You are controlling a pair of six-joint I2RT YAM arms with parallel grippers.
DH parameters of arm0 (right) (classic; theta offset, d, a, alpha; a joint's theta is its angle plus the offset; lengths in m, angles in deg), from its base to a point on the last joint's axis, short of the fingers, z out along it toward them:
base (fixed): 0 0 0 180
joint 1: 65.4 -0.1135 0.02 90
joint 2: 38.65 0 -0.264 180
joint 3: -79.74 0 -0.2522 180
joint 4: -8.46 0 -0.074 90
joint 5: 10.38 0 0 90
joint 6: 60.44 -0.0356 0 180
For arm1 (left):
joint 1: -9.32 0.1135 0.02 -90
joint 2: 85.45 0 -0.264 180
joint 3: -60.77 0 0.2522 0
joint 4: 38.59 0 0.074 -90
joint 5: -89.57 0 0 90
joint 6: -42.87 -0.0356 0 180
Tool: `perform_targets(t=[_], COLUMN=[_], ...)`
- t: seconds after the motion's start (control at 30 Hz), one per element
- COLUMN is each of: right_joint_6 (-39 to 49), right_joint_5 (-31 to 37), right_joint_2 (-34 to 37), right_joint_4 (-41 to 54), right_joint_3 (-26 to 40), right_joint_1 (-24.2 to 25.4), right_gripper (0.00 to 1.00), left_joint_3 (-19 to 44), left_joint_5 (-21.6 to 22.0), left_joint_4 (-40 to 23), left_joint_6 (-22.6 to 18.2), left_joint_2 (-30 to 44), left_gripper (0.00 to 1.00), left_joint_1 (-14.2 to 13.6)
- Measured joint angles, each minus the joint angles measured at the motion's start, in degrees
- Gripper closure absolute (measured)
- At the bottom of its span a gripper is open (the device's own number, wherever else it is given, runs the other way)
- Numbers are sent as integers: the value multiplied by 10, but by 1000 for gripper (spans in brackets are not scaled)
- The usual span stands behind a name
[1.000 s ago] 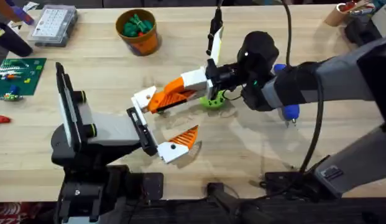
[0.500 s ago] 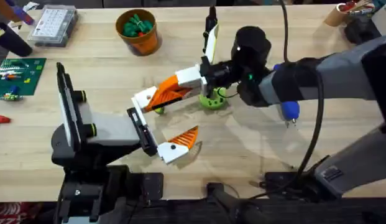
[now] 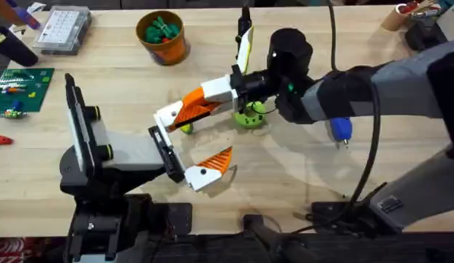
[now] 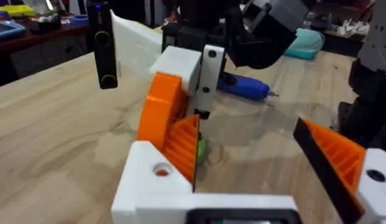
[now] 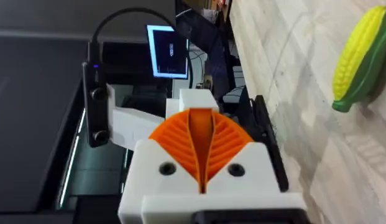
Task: Pick up the gripper from the table and insert it into the empty holder that is missing its gripper. Then pick up a screw, insert it into the mounting hole, and use the screwdriver to tighten it. Finally, clean up the table by picking up the vegetable and placing it into the bucket.
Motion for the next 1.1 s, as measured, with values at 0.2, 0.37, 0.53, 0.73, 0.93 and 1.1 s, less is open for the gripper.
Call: perform_targets(t=[0.2,0.37,0.53,0.73,0.93,1.1], right_joint_6=[1,1,1,2,2,1], right_joint_5=[7,8,8,8,8,9], right_joint_2=[0,0,0,0,0,0], right_joint_4=[2,2,2,2,2,4], right_joint_3=[2,2,2,2,3,3], right_joint_1=[-2,-2,-2,-2,-2,-3], right_gripper=[979,979,981,992,993,838], left_joint_3=[0,0,0,0,0,0], left_joint_5=[3,4,4,4,4,3], left_joint_4=[0,0,0,0,0,0], left_joint_6=[0,0,0,0,0,0], left_joint_2=[0,0,0,0,0,0], left_gripper=[13,13,13,13,13,13], left_joint_1=[1,1,1,1,1,1])
